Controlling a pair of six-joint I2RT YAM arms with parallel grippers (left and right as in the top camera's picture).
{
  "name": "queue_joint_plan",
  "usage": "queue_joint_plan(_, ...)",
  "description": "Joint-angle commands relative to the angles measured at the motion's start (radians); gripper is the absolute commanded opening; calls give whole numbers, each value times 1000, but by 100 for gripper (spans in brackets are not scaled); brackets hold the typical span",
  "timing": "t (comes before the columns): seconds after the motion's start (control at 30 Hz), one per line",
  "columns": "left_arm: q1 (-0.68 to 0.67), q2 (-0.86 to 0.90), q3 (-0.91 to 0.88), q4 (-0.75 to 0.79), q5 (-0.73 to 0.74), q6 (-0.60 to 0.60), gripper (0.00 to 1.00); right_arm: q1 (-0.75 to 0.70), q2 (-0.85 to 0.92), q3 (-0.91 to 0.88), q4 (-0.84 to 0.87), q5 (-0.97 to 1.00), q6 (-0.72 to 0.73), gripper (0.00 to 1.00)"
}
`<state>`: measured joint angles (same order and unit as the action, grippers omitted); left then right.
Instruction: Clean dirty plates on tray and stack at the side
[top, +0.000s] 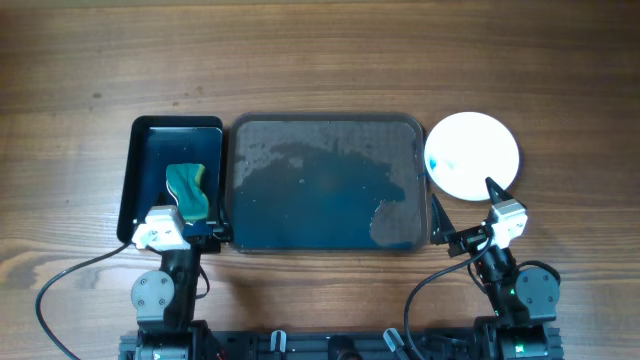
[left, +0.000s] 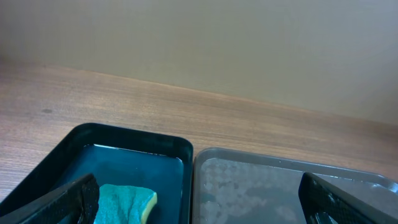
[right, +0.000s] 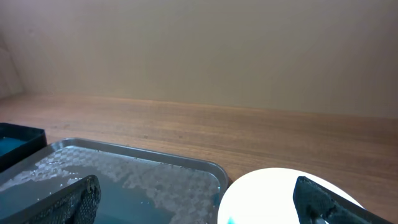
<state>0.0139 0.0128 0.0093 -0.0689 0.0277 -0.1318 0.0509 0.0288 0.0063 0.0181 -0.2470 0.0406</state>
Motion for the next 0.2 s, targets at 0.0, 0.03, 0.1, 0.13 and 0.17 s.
queue_joint_plan(0.0, -1, -8, -4, -6, 19, 10, 100, 5, -5, -1, 3, -17, 14, 100)
queue_joint_plan(0.03, -1, -8, -4, -6, 19, 10, 100, 5, -5, -1, 3, -16, 14, 100)
queue_joint_plan(0.1, -1, -8, -4, -6, 19, 10, 100, 5, -5, -1, 3, -16, 14, 100)
queue_joint_plan(0.13, -1, -8, -4, -6, 19, 9, 100, 5, -4, -1, 3, -16, 14, 100)
queue_joint_plan(0.17, -1, -8, -4, -6, 19, 10, 100, 5, -5, -1, 3, -16, 14, 100)
